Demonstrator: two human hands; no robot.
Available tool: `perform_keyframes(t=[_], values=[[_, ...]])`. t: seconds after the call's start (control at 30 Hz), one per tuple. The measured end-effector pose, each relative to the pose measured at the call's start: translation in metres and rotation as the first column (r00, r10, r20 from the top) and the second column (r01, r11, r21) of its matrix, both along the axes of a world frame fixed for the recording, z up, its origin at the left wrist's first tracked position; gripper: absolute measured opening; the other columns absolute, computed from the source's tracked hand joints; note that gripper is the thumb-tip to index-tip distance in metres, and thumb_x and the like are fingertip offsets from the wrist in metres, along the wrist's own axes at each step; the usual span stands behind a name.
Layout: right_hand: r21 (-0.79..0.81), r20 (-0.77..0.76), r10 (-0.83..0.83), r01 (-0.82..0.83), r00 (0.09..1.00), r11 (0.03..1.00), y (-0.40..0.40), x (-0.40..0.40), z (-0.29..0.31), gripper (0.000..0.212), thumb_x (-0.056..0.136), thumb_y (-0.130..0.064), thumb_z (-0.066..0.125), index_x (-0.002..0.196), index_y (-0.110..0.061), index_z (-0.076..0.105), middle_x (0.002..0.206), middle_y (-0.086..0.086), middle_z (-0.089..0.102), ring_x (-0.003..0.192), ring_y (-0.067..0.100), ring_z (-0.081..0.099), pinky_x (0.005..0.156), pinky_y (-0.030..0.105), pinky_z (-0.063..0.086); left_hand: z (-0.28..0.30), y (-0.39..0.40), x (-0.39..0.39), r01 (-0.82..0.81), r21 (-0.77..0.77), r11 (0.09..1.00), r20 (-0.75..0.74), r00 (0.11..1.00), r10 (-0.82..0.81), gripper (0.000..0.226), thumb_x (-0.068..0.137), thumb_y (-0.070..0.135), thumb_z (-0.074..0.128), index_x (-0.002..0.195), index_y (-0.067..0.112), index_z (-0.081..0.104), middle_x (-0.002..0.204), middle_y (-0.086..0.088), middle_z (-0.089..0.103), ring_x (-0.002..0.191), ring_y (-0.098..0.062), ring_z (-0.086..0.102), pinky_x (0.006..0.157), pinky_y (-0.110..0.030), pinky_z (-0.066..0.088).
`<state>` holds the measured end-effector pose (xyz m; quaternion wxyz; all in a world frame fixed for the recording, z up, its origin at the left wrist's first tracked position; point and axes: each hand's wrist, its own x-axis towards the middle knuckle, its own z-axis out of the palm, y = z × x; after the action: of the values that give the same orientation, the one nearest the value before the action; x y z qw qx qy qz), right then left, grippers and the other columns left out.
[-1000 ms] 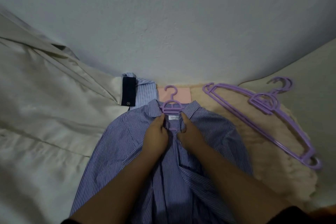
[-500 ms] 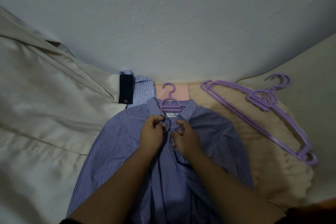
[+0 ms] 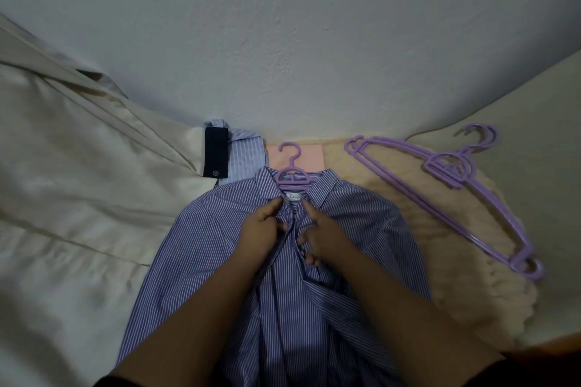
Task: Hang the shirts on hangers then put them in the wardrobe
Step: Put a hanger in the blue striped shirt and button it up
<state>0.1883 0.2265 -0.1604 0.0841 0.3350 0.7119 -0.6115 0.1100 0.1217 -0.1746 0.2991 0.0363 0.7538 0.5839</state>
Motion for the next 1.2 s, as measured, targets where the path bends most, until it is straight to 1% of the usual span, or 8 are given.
perform_keyframes(t=[0.13,0.27,0.37,0.5,0.57,0.73,0.87,1.2], values=[[0.007,-0.021,-0.05,0.05,0.999,0.999,0.003,0.002,-0.002,0.059,0.095,0.011,0.035,0.147,-0.017,0.029,0.074,0.003,0.054,0.028,0.005,0.048,0.029,0.015,0.032,0.0,0.0,0.003,-0.012,-0.019,1.0,0.006,1.0,0.012,0.04,0.091,-0.002,0.042,0.119,0.015,0.066,0.079,-0.008,0.069,0.062,-0.016,0.057,0.061,-0.026,0.046],[0.103,-0.066,-0.111,0.118,0.992,0.988,0.002,0.009,-0.013,0.051,0.087,0.008,0.055,0.134,-0.009,0.047,0.071,0.007,0.054,0.052,0.015,0.05,0.049,0.022,0.043,0.005,-0.007,0.004,0.066,-0.164,0.984,-0.208,0.973,-0.1,0.027,0.092,0.01,0.054,0.113,0.01,0.07,0.097,-0.006,0.072,0.085,-0.019,0.066,0.086,-0.033,0.054],[0.094,-0.089,-0.157,0.165,0.984,0.982,-0.006,0.016,-0.016,0.042,0.082,0.009,0.062,0.115,-0.011,0.044,0.067,0.007,0.05,0.055,0.016,0.046,0.049,0.025,0.04,0.013,-0.017,0.007,0.155,-0.287,0.945,-0.365,0.895,-0.257,0.012,0.085,0.021,0.068,0.089,0.015,0.077,0.087,0.003,0.074,0.081,-0.012,0.068,0.082,-0.03,0.055],[0.152,-0.022,-0.169,0.17,0.985,0.974,-0.012,0.022,-0.018,0.013,0.087,-0.007,0.064,0.085,-0.015,0.053,0.072,0.001,0.052,0.067,0.018,0.052,0.06,0.031,0.046,0.014,-0.028,0.013,0.272,-0.509,0.817,-0.267,0.852,-0.45,0.015,0.08,0.03,0.075,0.086,0.016,0.076,0.085,0.001,0.073,0.079,-0.014,0.067,0.077,-0.028,0.054],[0.189,0.06,-0.072,0.06,0.996,0.98,-0.012,0.025,-0.016,0.024,0.09,-0.013,0.058,0.069,-0.024,0.054,0.066,-0.003,0.053,0.062,0.013,0.05,0.062,0.029,0.048,0.016,-0.03,0.017,0.256,-0.533,0.807,-0.269,0.852,-0.449,0.014,0.084,0.027,0.071,0.087,0.014,0.077,0.085,-0.002,0.073,0.077,-0.015,0.065,0.074,-0.026,0.052],[0.157,0.079,-0.041,0.028,0.996,0.987,-0.022,0.031,-0.013,0.026,0.089,-0.016,0.06,0.065,-0.024,0.058,0.061,-0.006,0.052,0.055,0.007,0.047,0.056,0.02,0.041,0.013,-0.034,0.03,0.062,-0.249,0.967,-0.087,0.992,-0.086,0.013,0.083,0.019,0.072,0.081,0.006,0.074,0.076,-0.012,0.071,0.073,-0.026,0.068,0.072,-0.03,0.054],[0.158,-0.025,-0.187,0.188,0.982,0.969,-0.037,0.033,-0.015,0.022,0.085,-0.008,0.063,0.064,-0.002,0.064,0.055,0.007,0.052,0.055,0.021,0.049,0.057,0.034,0.046,0.02,-0.032,0.044,-0.071,0.028,0.997,0.245,0.968,0.062,0.011,0.09,0.005,0.062,0.08,0.001,0.062,0.063,-0.011,0.058,0.038,-0.008,0.054,0.037,-0.013,0.038],[0.256,-0.057,-0.265,0.271,0.963,0.928,-0.038,0.034,-0.015,0.029,0.083,-0.01,0.059,0.054,-0.008,0.053,0.059,0.01,0.054,0.07,0.038,0.063,0.067,0.052,0.055,0.006,-0.033,0.044,-0.175,0.233,0.957,0.462,0.886,0.05,0.007,0.094,0.013,0.058,0.088,0.013,0.062,0.072,0.002,0.058,0.065,-0.009,0.053,0.061,-0.016,0.05]])
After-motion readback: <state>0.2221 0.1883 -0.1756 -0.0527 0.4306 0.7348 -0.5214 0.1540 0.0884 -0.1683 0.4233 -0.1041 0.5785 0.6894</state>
